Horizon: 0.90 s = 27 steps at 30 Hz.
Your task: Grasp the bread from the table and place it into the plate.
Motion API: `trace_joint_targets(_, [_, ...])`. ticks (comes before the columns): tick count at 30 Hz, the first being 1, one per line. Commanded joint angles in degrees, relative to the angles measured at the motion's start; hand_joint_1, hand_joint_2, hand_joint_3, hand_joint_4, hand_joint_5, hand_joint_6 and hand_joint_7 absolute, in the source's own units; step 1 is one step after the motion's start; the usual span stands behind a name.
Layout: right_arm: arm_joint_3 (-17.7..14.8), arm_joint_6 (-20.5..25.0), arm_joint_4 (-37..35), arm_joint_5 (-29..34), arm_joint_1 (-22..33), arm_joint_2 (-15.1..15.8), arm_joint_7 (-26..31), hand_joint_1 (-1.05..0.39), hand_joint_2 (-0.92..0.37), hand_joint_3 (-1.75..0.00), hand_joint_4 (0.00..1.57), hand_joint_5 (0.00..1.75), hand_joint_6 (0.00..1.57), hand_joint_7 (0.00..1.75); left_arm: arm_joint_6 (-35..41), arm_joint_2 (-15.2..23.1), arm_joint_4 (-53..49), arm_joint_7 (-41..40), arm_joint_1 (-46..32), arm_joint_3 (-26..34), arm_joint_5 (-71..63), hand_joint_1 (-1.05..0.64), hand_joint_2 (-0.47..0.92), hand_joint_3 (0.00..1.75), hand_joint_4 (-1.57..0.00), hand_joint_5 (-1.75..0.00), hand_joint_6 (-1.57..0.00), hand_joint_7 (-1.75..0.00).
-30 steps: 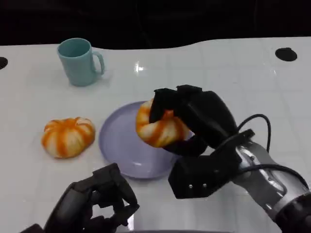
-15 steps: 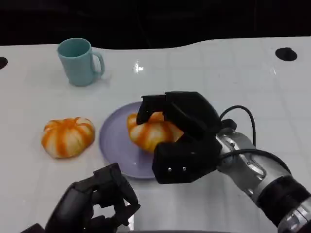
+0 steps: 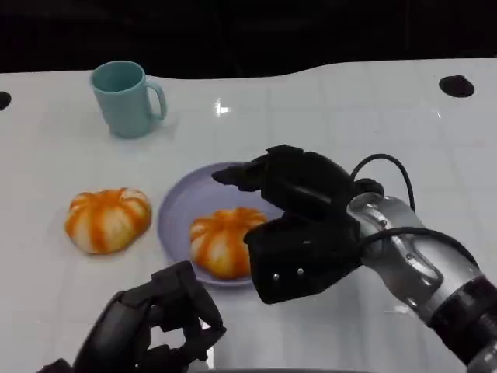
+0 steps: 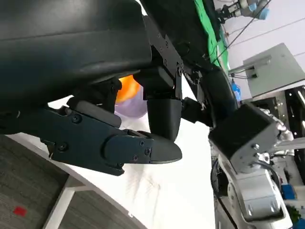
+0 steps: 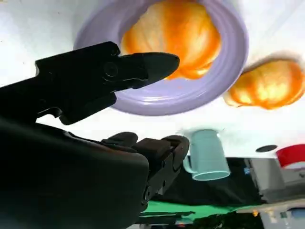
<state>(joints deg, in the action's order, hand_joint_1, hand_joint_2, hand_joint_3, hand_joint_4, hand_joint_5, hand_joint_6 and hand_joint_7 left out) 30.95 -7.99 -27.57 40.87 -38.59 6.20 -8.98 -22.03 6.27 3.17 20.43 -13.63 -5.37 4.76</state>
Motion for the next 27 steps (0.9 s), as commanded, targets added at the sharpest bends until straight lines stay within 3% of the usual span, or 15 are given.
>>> trace_joint_targets(1, [-1.9, 1.6, 7.9, -2.3, 3.4, 3.0, -3.8, -0.74, -0.92, -0.27, 0.0, 0.39, 0.23, 0.0, 0.2, 0.5, 0.6, -0.9, -0.1, 0.2, -0.4, -0.55, 0.92, 0.34, -0.68, -1.75, -0.59, -1.56])
trace_joint_targets(5, [-4.7, 2.9, 15.4, -5.3, 6.9, 5.0, -7.0, -0.71, -0.92, -0.28, 0.0, 0.39, 0.24, 0.01, -0.1, 0.5, 0.1, -0.7, 0.3, 0.2, -0.3, -0.53, 0.92, 0.34, -0.68, -1.75, -0.59, -1.56])
trace_joint_targets(13, [-11.3, -2.3, 25.2, -11.3, 16.2, 8.8, -3.8, -0.66, -0.92, -0.22, 0.03, 0.65, 0.33, 0.04, 0.0, 0.6, -0.2, -0.6, 0.5, 0.2, 0.0, -0.53, 0.92, 0.34, -0.69, -1.75, -0.59, -1.58])
trace_joint_targets(22, [-17.6, -10.9, 29.3, -18.1, 28.5, 10.2, 0.9, -0.44, -0.92, -0.1, 0.47, 0.96, 0.69, 0.22, 0.6, 0.9, 0.3, -0.6, 0.3, 0.3, 0.0, -0.52, 0.92, 0.34, -0.69, -1.75, -0.58, -1.58])
trace_joint_targets(24, [-18.7, -12.8, 29.6, -20.4, 30.9, 9.8, 1.5, -0.35, -0.92, -0.07, 0.54, 1.09, 0.72, 0.38, 0.7, 0.9, 0.4, -0.6, 0.3, 0.3, 0.0, -0.52, 0.92, 0.34, -0.69, -1.75, -0.58, -1.58])
trace_joint_targets(27, [-20.2, -15.9, 29.4, -22.6, 33.5, 9.6, 2.6, -0.2, -0.89, -0.15, 0.64, 1.23, 0.68, 0.83, 0.2, 1.0, 0.0, -0.6, 0.4, 0.3, -0.3, -0.52, 0.92, 0.34, -0.69, -1.75, -0.58, -1.58])
